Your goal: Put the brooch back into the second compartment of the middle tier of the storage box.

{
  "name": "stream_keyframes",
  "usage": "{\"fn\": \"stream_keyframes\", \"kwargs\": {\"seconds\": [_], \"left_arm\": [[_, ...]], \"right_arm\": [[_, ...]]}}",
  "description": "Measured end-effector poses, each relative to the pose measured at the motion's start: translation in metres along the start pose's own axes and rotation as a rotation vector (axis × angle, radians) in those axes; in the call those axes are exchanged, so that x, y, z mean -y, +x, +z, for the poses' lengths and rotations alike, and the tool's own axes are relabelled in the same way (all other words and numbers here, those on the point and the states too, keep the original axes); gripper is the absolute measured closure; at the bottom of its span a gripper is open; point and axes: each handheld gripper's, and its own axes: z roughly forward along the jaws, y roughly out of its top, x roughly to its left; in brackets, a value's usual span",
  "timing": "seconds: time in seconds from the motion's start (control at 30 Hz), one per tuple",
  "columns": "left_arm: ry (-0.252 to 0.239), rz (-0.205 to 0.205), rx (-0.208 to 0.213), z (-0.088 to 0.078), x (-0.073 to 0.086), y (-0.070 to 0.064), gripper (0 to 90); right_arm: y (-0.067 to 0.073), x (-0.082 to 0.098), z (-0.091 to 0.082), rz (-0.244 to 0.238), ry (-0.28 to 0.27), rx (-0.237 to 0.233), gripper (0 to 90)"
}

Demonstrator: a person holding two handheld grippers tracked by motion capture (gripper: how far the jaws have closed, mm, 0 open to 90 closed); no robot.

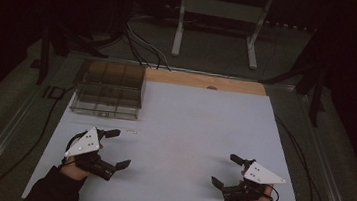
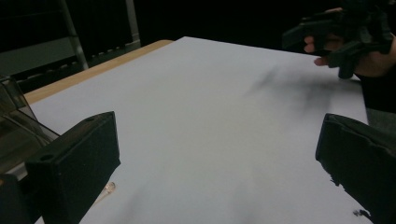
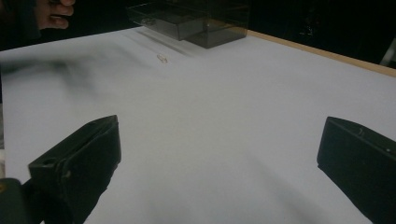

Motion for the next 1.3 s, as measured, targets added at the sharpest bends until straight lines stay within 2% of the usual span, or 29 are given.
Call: {"fn": "stream_keyframes", "kwargs": {"seconds": [0.17,0.47,0.67,0.87,1.0,1.2,1.3], "left_arm": [[0.001,-0.007,-0.009,0.008,-0.002,0.009,0.7],[0.053,-0.038,0.002,0.025,-0.003,0.025,0.7],[0.063,-0.038,-0.018,0.033,-0.001,0.033,0.6],[0.073,-0.043,-0.011,0.037,0.001,0.039,0.6],[0.089,-0.045,-0.017,0.042,0.008,0.047,0.7],[0.129,-0.053,0.004,0.049,0.017,0.052,0.7],[0.152,-0.054,-0.008,0.051,0.022,0.056,0.7]], "right_arm": [[0.0,0.0,0.0,0.004,0.001,0.0,0.0],[0.0,0.001,0.0,0.004,0.003,-0.002,0.0],[0.0,0.001,0.0,0.006,0.0,-0.004,0.0],[-0.001,0.001,0.0,0.011,0.001,-0.008,0.0],[0.0,0.0,-0.001,0.004,-0.008,-0.008,0.0],[0.0,0.001,-0.001,0.003,-0.01,-0.003,0.0],[0.0,0.0,-0.001,0.003,-0.014,-0.001,0.0]]}}
